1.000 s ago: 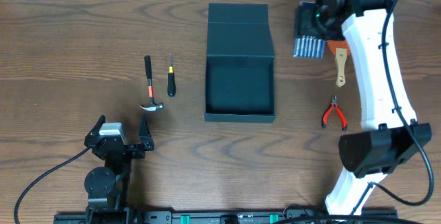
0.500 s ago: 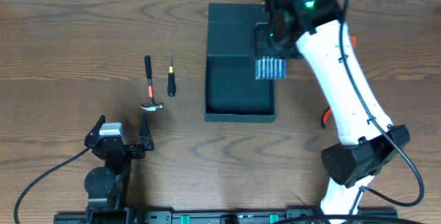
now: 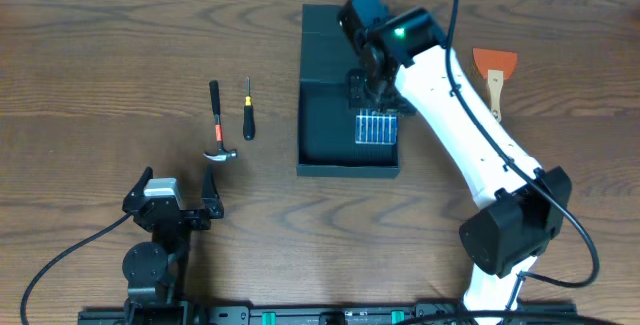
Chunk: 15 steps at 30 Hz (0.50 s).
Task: Pack container
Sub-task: 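Carry the case into the black box and release it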
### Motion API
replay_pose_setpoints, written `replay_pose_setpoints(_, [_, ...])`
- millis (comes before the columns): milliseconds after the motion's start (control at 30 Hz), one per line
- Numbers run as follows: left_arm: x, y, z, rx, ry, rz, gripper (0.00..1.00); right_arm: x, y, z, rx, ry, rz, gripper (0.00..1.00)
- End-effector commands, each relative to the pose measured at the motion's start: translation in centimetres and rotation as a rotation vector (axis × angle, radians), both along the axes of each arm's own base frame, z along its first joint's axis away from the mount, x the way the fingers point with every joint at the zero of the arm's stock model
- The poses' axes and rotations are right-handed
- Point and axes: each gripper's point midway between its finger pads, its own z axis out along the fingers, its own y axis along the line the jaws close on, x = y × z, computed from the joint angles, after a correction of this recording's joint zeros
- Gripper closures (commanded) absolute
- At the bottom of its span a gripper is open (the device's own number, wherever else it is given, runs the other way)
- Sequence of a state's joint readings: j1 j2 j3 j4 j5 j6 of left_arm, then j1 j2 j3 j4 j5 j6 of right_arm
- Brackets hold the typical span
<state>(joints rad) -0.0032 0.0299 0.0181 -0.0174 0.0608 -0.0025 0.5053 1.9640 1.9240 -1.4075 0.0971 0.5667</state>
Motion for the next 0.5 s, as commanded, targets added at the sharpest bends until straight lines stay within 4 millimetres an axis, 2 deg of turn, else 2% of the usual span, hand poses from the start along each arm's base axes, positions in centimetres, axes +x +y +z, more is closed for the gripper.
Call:
replay_pose_setpoints(0, [0.0,-0.3,-0.6,0.005,0.012,-0.015,0.02,-0.6,-0.3,-1.4,-0.017,0.013,-0.025,0.76])
replay_pose_setpoints(133, [0.0,-0.3,-0.6,0.005,0.012,-0.015,0.01,-1.0,-0.2,-3.4,-0.013,0.037,-0.024,0.76])
replay_pose_setpoints(467, [0.0,-0.3,-0.6,0.005,0.012,-0.015,0.02,-1.3,0.7,-6.4,0.033,0.058,-0.018,0.76])
